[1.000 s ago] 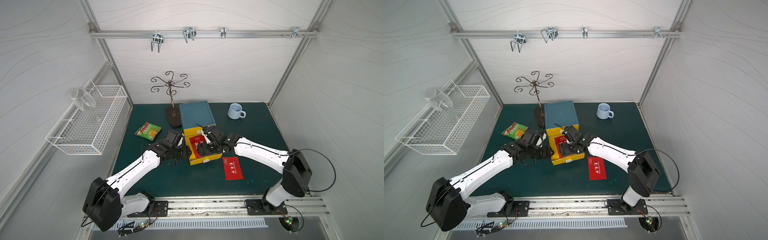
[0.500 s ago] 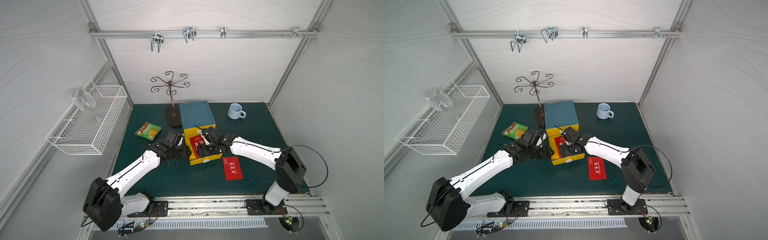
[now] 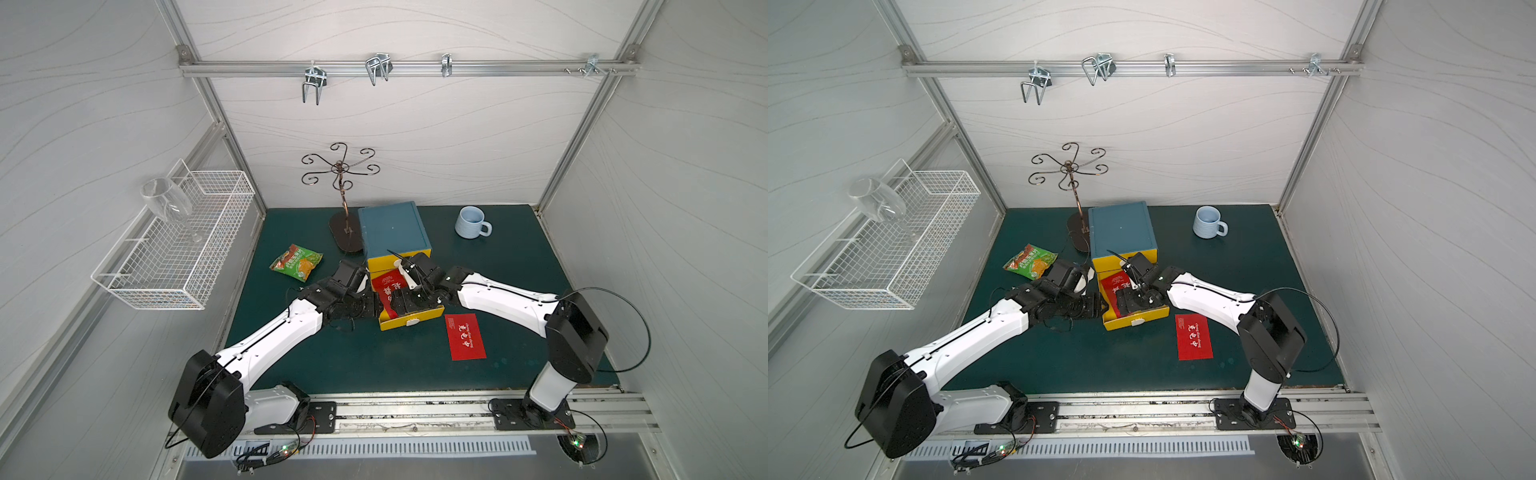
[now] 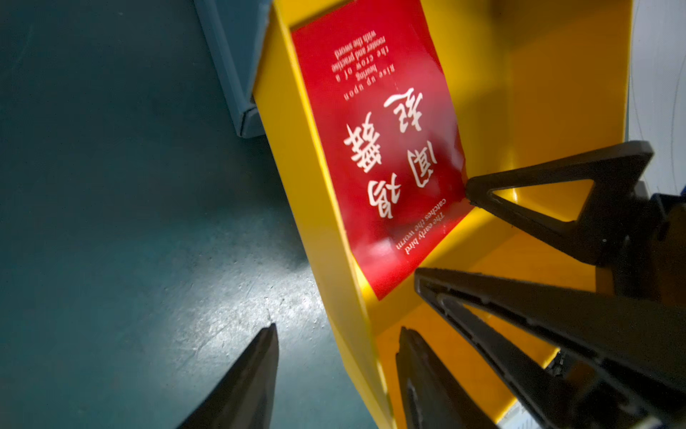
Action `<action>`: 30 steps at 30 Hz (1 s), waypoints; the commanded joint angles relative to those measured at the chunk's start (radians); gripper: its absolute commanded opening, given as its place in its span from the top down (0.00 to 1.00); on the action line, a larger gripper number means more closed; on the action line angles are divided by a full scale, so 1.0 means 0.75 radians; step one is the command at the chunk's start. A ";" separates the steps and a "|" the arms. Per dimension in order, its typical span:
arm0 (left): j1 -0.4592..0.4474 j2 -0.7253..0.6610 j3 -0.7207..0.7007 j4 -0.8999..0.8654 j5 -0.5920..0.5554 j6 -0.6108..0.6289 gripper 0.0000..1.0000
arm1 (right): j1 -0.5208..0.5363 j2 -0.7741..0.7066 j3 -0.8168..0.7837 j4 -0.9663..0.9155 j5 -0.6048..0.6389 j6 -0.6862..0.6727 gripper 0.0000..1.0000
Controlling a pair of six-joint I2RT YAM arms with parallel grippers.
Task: Take the postcards out of the drawer
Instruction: Pick up the postcard from the drawer.
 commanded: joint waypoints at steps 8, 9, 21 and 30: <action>-0.011 0.009 0.023 0.048 0.013 -0.007 0.44 | -0.013 -0.094 -0.106 0.169 -0.079 -0.006 0.14; -0.011 0.013 0.022 0.050 0.012 -0.008 0.44 | -0.014 -0.108 -0.110 0.170 -0.071 -0.006 0.14; -0.010 0.017 0.038 0.052 0.009 -0.011 0.43 | -0.022 -0.108 -0.031 0.009 0.115 -0.036 0.12; -0.011 0.011 0.038 0.044 0.001 -0.013 0.43 | -0.014 -0.003 -0.020 -0.026 0.124 -0.038 0.13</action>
